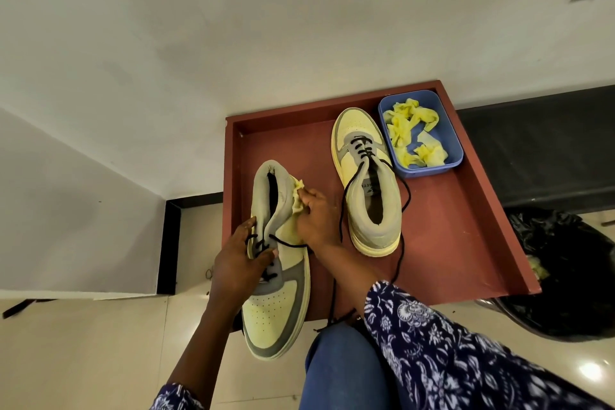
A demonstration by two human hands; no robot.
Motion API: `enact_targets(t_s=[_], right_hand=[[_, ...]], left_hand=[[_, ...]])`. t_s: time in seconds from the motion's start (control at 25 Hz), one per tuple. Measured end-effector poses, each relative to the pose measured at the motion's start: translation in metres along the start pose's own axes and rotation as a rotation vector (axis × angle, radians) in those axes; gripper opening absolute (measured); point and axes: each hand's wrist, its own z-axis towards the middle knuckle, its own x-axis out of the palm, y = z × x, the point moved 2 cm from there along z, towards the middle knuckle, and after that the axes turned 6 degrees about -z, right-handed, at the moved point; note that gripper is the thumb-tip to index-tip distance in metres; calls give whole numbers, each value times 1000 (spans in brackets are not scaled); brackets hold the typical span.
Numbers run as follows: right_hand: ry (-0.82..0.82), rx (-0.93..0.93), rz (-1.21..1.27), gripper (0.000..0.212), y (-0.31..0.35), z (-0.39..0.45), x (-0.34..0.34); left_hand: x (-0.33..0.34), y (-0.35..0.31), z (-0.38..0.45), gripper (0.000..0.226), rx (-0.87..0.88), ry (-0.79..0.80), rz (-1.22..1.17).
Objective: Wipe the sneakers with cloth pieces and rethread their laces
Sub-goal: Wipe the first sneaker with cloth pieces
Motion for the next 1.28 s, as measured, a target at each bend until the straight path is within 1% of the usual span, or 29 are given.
enact_targets(t_s=[0.08, 0.28, 0.48, 0.6, 0.76, 1.12, 1.28], right_hand=[[25, -24, -20, 39, 10, 14, -8], [113, -82, -68, 44, 30, 31, -16], [5, -97, 31, 46, 12, -6, -2], [-45, -135, 60, 43, -3, -42, 10], [-23, -164, 64, 42, -15, -64, 20], [11, -89, 77, 41, 1, -21, 12], [12, -119, 58, 41, 10, 13, 9]], left_hand=[[-1, 1, 0, 63, 3, 4, 8], [-1, 2, 2, 62, -8, 9, -14], [0, 5, 1, 63, 1, -16, -19], [1, 4, 0, 62, 36, -24, 3], [1, 3, -1, 62, 44, -19, -15], [2, 4, 0, 61, 42, -43, 13], [1, 6, 1, 62, 36, -51, 20]])
